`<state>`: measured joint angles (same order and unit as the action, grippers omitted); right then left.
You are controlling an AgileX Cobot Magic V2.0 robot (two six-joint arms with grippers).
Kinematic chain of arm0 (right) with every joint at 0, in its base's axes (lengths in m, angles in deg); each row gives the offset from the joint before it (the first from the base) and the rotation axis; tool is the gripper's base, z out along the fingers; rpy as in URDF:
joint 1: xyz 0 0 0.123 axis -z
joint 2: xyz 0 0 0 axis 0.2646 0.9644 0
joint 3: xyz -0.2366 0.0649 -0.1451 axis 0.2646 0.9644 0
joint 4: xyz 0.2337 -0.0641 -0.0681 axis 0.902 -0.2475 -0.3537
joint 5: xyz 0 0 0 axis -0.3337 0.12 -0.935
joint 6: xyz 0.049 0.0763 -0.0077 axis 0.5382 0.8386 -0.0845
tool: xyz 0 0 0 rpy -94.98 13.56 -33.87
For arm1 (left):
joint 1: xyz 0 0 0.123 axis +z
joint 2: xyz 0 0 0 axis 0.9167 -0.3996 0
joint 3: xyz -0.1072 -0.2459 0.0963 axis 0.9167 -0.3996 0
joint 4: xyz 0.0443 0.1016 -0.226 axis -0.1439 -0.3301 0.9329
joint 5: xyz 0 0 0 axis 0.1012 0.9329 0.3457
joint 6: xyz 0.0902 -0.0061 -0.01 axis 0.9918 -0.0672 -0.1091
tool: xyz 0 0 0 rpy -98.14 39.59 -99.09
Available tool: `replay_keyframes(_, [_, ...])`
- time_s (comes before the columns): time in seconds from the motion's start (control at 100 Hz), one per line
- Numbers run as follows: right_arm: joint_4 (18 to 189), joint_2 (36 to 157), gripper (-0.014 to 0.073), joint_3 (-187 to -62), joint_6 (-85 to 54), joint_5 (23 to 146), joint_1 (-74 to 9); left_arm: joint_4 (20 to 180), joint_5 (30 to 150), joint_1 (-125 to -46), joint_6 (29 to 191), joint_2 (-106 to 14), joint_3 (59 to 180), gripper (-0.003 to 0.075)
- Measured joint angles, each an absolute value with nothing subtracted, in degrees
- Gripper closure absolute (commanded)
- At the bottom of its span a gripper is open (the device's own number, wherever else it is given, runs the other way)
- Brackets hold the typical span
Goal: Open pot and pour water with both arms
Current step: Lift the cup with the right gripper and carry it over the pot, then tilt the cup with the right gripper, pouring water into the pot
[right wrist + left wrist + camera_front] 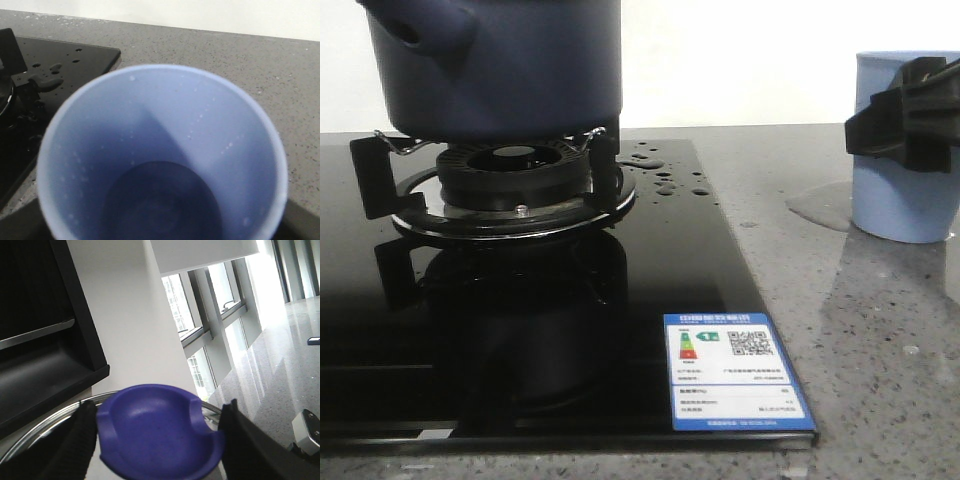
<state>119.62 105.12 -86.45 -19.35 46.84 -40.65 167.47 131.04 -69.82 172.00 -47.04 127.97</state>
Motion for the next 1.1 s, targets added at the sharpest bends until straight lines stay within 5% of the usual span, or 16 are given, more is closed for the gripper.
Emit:
replay_keyframes(0.19, [111.14, 101.78, 0.0428, -89.62, -19.04, 47.57, -40.80, 167.47, 131.04, -69.82, 172.00, -47.04, 127.97, 0.0440])
replay_keyframes(0.42, [99.23, 101.47, 0.0428, -108.59, -19.04, 56.82, -41.82, 168.79, 130.83, -69.82, 172.00, -47.04, 127.97, 0.0440])
replay_keyframes(0.78, [85.11, 116.55, 0.0428, -132.88, -18.98, 73.56, -48.11, 172.46, 128.44, -69.82, 172.00, -46.83, 127.97, 0.0440])
replay_keyframes(1.1, [58.29, 126.20, 0.0428, -137.96, -18.90, 75.35, -52.84, 172.68, 128.09, -69.82, 172.00, -45.77, 127.97, 0.0440])
